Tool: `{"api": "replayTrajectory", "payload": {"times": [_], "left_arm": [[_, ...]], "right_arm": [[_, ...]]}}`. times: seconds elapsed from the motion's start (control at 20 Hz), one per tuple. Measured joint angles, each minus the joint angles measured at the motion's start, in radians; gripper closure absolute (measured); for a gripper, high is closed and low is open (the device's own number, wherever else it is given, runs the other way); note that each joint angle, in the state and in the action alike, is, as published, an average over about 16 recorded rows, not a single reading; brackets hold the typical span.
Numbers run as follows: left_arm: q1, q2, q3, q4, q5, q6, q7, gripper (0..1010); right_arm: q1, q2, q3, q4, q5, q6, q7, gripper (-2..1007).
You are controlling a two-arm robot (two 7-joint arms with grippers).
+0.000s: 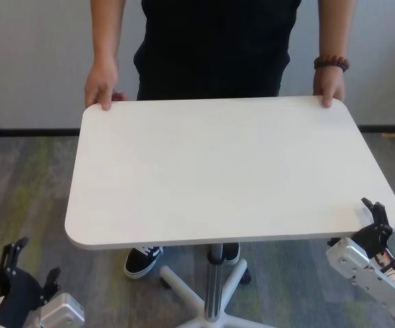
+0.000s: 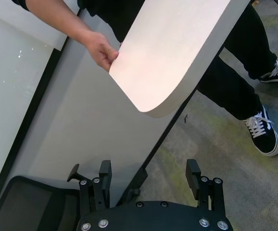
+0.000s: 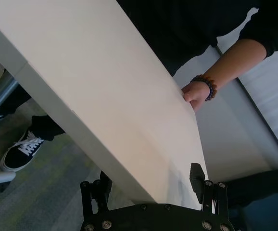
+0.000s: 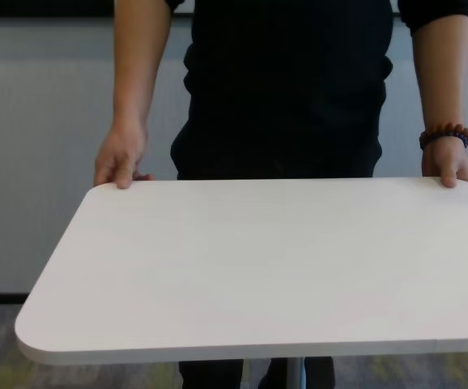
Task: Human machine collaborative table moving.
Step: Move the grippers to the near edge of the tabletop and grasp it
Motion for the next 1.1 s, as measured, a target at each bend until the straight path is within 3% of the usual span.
{"api": "replayTrajectory", "payload": {"times": [0.55, 1.1], "left_arm": [[0.000, 0.000, 0.000, 0.000, 0.000, 0.000, 0.000, 10], [0.003, 0.002, 0.002, -0.006, 0.014, 0.003, 0.000, 10]], "right_arm": [[-0.026, 0.002, 0.015, -0.046, -0.017, 0.037, 0.021, 0], [-0.024, -0.003, 0.018, -0.044, -0.018, 0.055, 0.034, 0]]}}
